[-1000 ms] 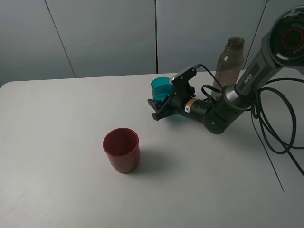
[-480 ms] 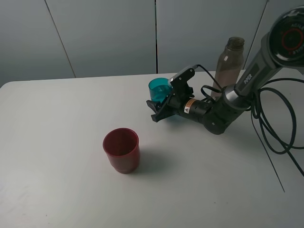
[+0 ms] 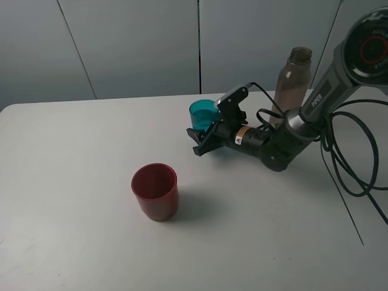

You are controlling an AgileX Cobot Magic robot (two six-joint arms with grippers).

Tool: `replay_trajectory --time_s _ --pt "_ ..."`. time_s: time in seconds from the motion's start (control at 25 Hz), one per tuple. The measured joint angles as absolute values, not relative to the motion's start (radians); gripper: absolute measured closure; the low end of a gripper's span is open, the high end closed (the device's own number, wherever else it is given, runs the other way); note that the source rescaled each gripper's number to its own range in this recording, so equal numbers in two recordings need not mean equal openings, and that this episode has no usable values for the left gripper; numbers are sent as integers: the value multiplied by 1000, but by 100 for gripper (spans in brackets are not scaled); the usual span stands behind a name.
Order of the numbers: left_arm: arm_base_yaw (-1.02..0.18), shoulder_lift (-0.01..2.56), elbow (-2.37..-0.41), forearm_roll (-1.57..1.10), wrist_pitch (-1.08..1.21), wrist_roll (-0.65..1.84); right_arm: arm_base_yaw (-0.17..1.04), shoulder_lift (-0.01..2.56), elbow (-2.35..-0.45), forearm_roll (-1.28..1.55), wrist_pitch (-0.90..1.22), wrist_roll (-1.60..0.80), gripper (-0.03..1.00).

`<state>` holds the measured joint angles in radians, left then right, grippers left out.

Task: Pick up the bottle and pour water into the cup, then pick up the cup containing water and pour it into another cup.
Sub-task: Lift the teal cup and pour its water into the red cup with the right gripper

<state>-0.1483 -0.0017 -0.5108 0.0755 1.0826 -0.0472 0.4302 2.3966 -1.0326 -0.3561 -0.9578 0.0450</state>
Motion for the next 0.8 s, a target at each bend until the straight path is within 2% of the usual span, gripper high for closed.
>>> replay_trajectory --time_s 0.32,0.8 --pt "-148 -2 -511 75 1083 -47 430 2248 -980 -381 -925 45 94" --pt "-148 -2 -511 75 1083 -47 430 1997 -723 -400 -903 18 94"
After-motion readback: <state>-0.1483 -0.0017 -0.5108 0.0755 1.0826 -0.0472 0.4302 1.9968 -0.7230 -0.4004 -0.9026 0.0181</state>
